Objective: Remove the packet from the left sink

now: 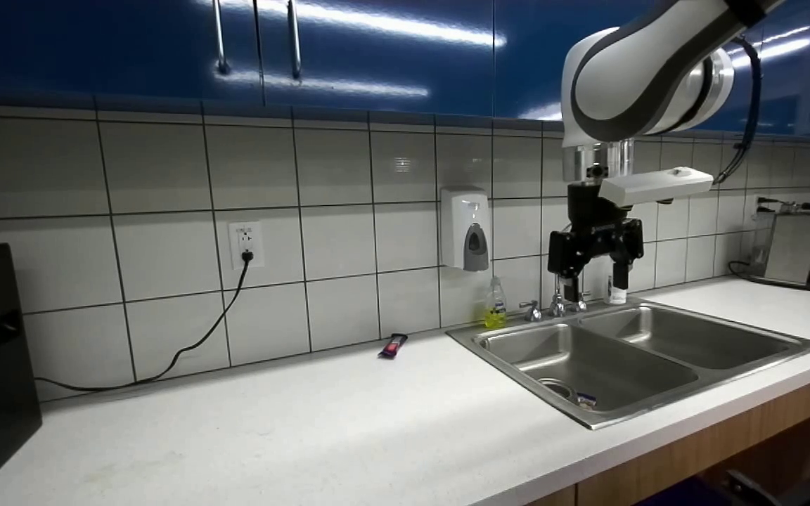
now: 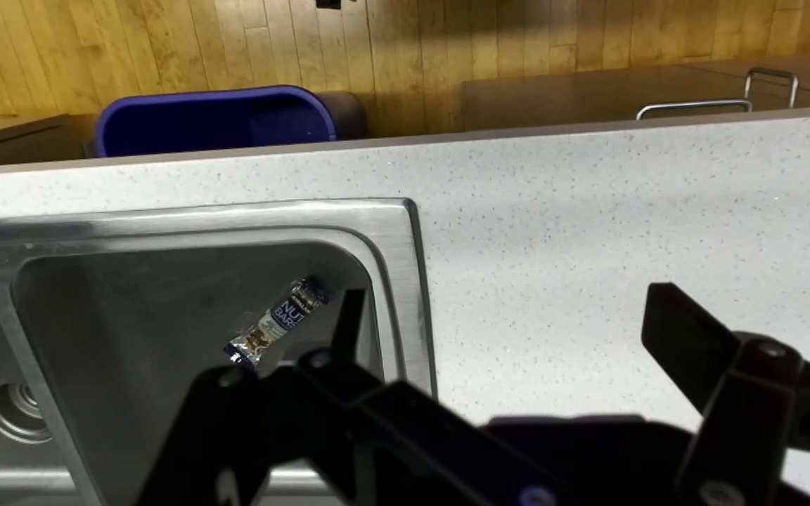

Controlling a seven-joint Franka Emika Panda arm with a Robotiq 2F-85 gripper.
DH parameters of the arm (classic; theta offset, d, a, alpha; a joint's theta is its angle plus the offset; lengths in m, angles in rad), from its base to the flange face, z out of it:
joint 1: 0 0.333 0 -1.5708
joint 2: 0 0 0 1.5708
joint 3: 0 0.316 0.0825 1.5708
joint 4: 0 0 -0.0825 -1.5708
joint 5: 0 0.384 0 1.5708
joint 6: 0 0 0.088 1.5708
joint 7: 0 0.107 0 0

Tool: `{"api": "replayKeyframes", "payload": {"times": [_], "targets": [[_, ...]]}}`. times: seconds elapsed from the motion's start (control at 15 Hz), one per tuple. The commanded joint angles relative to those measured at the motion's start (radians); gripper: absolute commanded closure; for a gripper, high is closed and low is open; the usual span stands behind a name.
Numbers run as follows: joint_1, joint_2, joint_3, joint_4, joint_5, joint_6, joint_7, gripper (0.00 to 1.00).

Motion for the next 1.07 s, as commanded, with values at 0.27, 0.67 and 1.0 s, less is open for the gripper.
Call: {"api": "replayKeyframes", "payload": {"times": [0.27,0.67,1.0], "targets": [[-0.053,0.140,-0.080,0.014,0.029,0.157,-0.027,0.00],[-0.122,0.281,-0.114,0.043,0.015,0.273,-0.007,0.00],[-0.172,0.434,-0.129,0.102,-0.003,0.351,0.007,0.00]]}}
